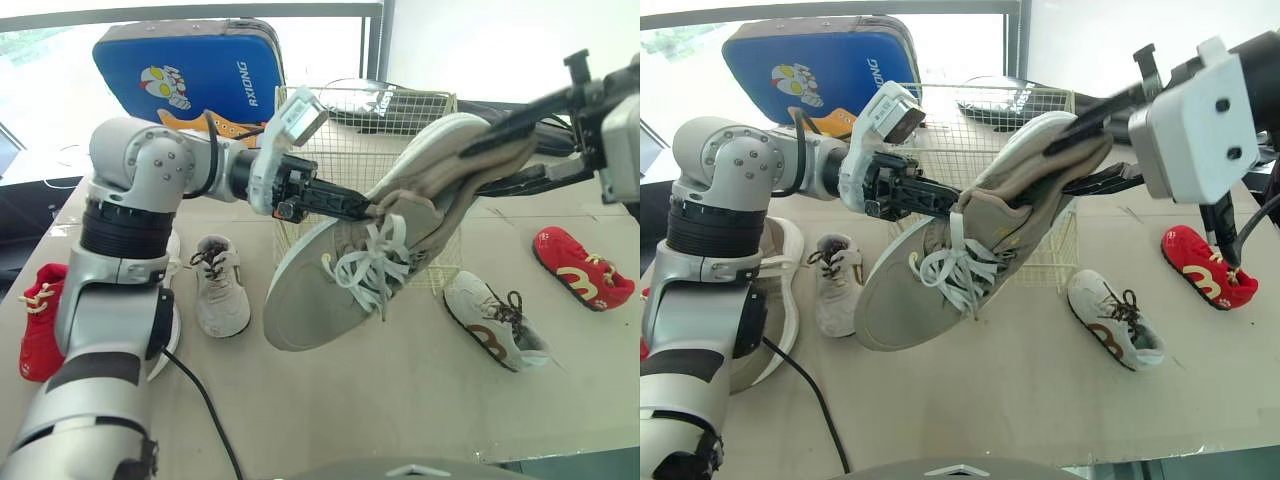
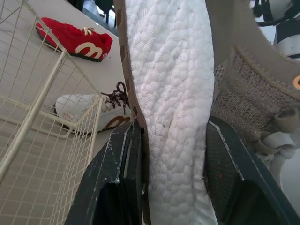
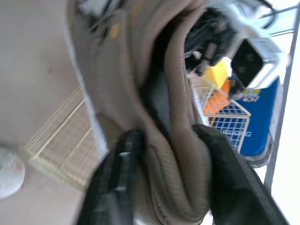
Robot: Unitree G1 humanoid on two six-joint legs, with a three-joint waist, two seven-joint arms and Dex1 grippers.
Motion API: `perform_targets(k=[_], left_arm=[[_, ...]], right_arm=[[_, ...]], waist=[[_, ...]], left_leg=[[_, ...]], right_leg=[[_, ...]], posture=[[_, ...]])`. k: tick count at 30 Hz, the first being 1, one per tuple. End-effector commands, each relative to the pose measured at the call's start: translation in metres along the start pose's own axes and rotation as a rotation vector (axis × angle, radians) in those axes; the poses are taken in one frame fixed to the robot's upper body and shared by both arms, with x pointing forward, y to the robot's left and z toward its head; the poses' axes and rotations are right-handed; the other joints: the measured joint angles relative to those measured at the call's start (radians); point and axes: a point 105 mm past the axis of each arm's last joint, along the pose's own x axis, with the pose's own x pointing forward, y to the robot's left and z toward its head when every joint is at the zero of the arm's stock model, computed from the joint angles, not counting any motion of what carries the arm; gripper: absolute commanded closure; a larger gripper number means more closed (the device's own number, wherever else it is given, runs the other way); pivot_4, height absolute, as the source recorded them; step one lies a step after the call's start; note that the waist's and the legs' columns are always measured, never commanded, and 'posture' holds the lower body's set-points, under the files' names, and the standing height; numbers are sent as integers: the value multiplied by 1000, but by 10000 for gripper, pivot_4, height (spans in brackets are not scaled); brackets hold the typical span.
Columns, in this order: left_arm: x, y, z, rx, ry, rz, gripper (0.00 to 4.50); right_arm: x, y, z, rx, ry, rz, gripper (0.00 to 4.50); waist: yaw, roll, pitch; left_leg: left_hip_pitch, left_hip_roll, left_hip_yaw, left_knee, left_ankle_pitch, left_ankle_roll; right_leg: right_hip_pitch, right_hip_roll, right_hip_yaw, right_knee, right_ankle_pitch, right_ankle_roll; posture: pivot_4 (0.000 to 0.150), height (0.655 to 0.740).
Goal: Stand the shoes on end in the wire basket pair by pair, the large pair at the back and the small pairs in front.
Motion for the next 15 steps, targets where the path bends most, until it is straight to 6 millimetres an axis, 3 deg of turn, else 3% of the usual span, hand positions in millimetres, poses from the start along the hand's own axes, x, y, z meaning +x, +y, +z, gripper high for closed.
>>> perform_targets(k=[1,4,8,13,15], left_arm=[[-10,-19,13,56,-115,-72,30555],[-26,-21,9,82,-216,-44,30690],[-42,-17,8,201,-415,53,30722],[-55,-27,13,295,-667,38,30730],[-58,-31,14,304,-725,9,30730]], right_arm=[[-10,-23,6,62,-22,-138,14182],[-26,-34,-8,339,-52,-290,122],[-36,-18,-22,777,-170,-427,0],[-5,27,-9,1244,-412,-348,0],[9,37,-9,1327,-441,-346,0]], waist=[[-2,0,0],[-5,0,0],[4,-4,-2],[11,-2,-1],[11,-1,-1]], left_leg=[[0,0,0,0,0,0],[0,0,1,1,0,0],[-1,2,-2,0,0,0],[-5,2,-4,1,0,0],[-7,2,-4,2,0,0]], right_leg=[[0,0,0,0,0,0],[0,-1,0,1,0,-1],[1,-5,-1,-1,1,-2],[2,-7,-4,-9,4,-6],[1,-7,-6,-11,6,-8]], posture=[[1500,7400],[1500,7400],[1500,7400],[1500,7400],[1500,7400]])
